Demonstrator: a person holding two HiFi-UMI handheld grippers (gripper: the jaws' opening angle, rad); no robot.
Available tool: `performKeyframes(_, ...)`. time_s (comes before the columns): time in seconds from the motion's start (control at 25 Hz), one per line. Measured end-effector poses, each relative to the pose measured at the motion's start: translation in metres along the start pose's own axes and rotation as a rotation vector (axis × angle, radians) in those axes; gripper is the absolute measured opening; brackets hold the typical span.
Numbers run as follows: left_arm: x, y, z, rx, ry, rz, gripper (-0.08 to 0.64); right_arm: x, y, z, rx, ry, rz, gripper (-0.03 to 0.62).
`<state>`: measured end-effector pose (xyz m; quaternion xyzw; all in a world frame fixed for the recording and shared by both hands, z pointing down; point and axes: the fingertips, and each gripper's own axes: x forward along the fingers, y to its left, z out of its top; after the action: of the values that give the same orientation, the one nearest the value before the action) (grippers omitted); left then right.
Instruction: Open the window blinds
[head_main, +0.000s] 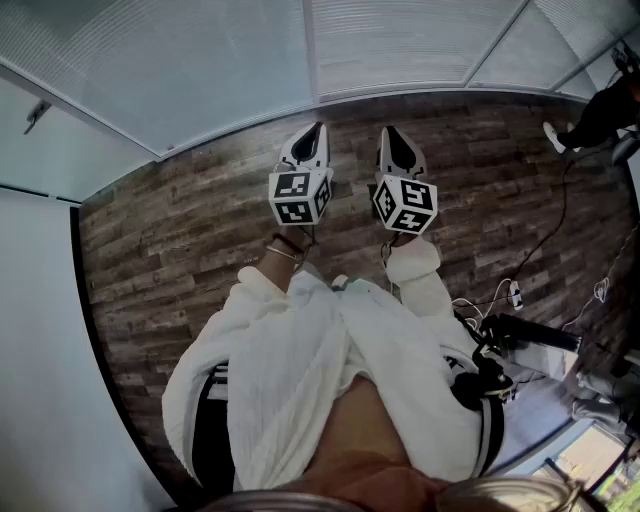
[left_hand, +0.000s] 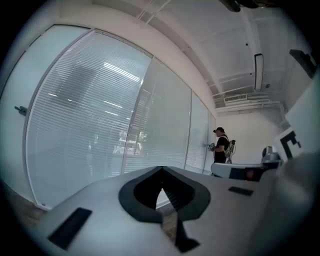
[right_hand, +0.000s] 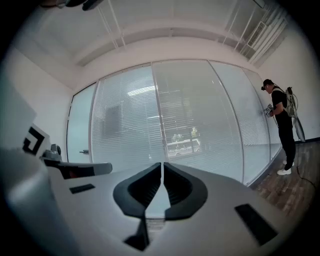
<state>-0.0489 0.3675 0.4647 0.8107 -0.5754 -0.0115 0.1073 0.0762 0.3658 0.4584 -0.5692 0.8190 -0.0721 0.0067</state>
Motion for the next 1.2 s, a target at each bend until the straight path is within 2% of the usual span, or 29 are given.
performKeyframes(0.32, 0.004, 0.006, 0.000, 0.032, -0.016, 0.023, 0.002, 0.006, -0.003, 0.002, -0.003, -0.037, 0.005, 0.012)
performKeyframes(0.52, 0.049, 0.009, 0.011, 0.052, -0.032, 0.026, 0.002, 0.046, -0.028, -0.001, 0.022, -0.030, 0.009, 0.011)
performKeyframes(0.8, 0.158, 0.069, 0.023, 0.057, -0.009, 0.012, 0.002, 0.170, -0.046, -0.005, 0.044, -0.007, 0.001, 0.012)
performKeyframes(1.08, 0.280, 0.133, 0.081, 0.074, -0.041, -0.021, 0.002, 0.307, -0.057, 0.043, 0.023, -0.053, 0.002, 0.012)
performKeyframes(1.2, 0.324, 0.156, 0.096, 0.080, -0.044, -0.029, 0.002, 0.353, -0.064, 0.049, 0.030, -0.052, -0.008, 0.012)
